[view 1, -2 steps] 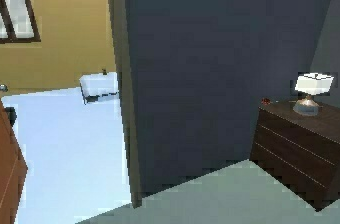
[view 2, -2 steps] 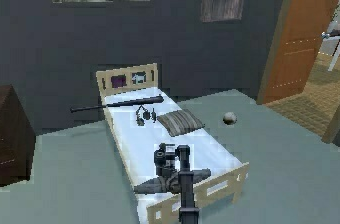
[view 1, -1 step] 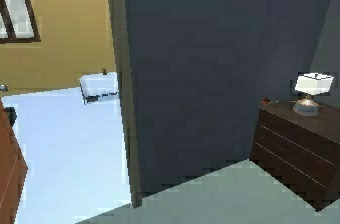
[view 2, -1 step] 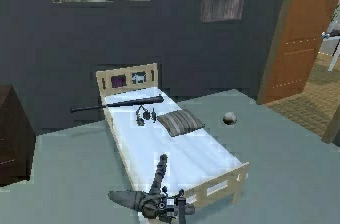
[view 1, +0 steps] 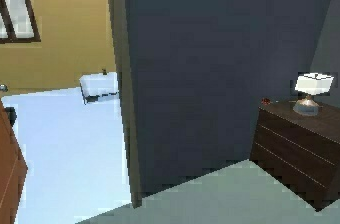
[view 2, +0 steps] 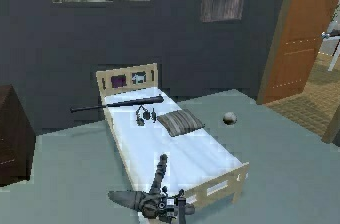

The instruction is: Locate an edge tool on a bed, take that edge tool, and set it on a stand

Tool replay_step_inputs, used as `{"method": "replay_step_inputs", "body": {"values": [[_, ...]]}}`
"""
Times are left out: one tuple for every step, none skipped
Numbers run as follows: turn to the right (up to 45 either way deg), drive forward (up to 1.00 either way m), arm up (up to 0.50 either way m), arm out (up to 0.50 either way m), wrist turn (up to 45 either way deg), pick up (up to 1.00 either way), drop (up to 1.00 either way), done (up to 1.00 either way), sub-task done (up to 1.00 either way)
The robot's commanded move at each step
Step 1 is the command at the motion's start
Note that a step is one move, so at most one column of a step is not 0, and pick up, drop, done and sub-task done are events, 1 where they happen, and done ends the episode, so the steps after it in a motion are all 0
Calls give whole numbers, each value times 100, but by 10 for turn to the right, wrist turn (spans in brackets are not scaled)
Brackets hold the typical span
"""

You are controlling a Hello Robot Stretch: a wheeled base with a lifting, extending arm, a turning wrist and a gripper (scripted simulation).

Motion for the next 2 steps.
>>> {"method": "replay_step_inputs", "body": {"values": [[0, 0, 10, 0, 0, 0, 0, 0, 0], [0, 0, 50, 0, 0, 0, 0, 0, 0]]}}
